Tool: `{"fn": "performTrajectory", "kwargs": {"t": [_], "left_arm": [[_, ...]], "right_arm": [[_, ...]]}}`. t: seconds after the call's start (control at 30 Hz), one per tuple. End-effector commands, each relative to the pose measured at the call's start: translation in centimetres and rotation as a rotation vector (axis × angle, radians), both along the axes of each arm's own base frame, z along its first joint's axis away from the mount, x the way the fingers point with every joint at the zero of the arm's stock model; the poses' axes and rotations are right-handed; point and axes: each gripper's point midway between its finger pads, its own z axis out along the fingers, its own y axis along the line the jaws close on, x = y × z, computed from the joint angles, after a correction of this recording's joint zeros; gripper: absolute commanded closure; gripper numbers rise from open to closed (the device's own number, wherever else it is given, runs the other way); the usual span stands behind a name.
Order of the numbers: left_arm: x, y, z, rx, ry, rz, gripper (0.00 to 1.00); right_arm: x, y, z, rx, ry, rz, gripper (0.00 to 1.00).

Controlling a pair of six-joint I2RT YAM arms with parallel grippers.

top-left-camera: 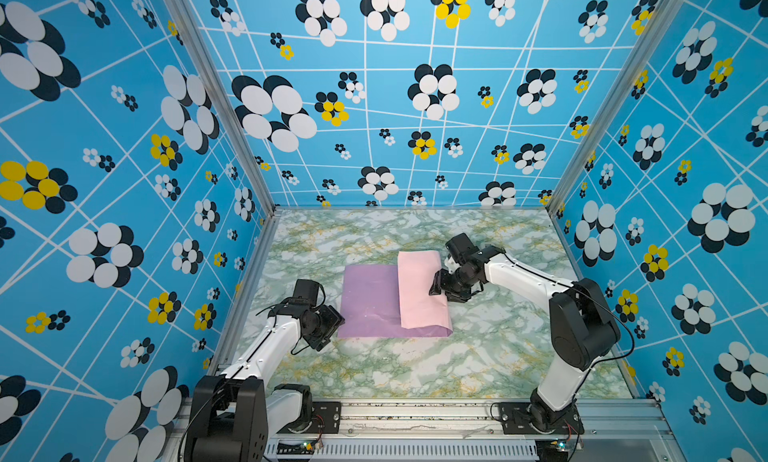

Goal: Wrap the gift box in paper

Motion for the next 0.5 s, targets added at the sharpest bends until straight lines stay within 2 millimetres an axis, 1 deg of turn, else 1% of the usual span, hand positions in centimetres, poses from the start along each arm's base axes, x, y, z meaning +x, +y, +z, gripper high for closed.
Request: {"fn": "performTrajectory", "kwargs": {"t": [0.0, 0.07, 0.2, 0.3, 0.47], "left_arm": [[-0.4, -0.8, -1.3, -0.061, 0.031, 0.007, 0.33], [-0.2, -1.3, -1.9, -0.093, 0.022, 0.008, 0.34], [1.6, -2.5, -2.2, -0.171, -0.056, 0.002, 0.40], [3.3, -3.2, -1.7, -0.202, -0.116, -0.025, 0.42], [6.0, -4.1, 0.2, -0.213, -0.229, -0.088, 0.41]], "right_arm": [[-1.1, -1.8, -1.8, -0.085, 0.032, -0.003, 0.38], [-1.0, -1.8, -1.7, -0.080, 0.026, -0.004, 0.38], [-1.0, -1.6, -1.7, -0.070, 0.023, -0.003, 0.39], [-1.0, -1.6, -1.7, -0.068, 0.022, -0.002, 0.39], [-1.1, -1.8, -1.8, -0.076, 0.022, -0.006, 0.39]]}}
